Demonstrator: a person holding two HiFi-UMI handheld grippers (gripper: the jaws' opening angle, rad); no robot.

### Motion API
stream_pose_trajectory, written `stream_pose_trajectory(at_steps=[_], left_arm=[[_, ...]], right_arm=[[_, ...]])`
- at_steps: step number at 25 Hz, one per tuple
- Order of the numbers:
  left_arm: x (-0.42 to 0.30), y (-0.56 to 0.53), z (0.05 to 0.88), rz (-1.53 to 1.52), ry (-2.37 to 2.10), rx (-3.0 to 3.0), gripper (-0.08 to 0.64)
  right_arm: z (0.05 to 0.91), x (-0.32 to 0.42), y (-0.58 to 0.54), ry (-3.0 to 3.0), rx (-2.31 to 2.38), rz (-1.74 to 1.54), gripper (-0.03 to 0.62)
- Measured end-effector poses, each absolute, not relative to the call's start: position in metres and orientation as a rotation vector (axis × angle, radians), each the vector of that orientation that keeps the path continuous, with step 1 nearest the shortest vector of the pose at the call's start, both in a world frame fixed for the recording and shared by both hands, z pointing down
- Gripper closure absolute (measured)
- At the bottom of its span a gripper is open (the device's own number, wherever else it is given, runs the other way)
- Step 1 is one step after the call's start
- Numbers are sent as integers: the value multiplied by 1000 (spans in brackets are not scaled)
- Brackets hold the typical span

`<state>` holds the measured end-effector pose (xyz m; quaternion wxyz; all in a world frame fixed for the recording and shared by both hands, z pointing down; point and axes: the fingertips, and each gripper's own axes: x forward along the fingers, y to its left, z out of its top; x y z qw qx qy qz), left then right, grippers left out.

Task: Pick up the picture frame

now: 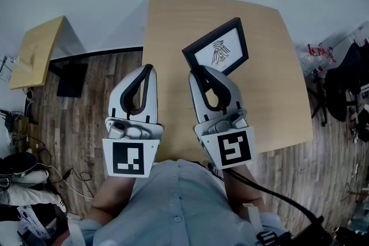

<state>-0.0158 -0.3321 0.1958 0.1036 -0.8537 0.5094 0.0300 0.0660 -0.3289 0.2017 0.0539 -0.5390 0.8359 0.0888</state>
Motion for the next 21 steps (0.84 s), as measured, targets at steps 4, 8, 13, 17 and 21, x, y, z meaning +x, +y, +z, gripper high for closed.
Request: stream_pose_trajectory(at_steps=[4, 8, 13, 17, 21], left_arm=[[-16, -331, 192, 101, 1499, -2515, 558], [-16, -331, 192, 96, 1495, -2515, 558], [-16, -331, 192, 95, 1494, -2513, 558], [-16, -332, 192, 99, 1494, -2511, 560], [-16, -333, 192, 104, 1497, -2507, 558]], right_arm=[[197, 66, -327, 2529, -1636, 278, 529], [196, 64, -325, 2529, -1632, 280, 529], [197, 63, -325, 2532, -1627, 278, 529], [198, 64, -326, 2535, -1628, 269, 529], [199, 65, -327, 2533, -1625, 263, 529]])
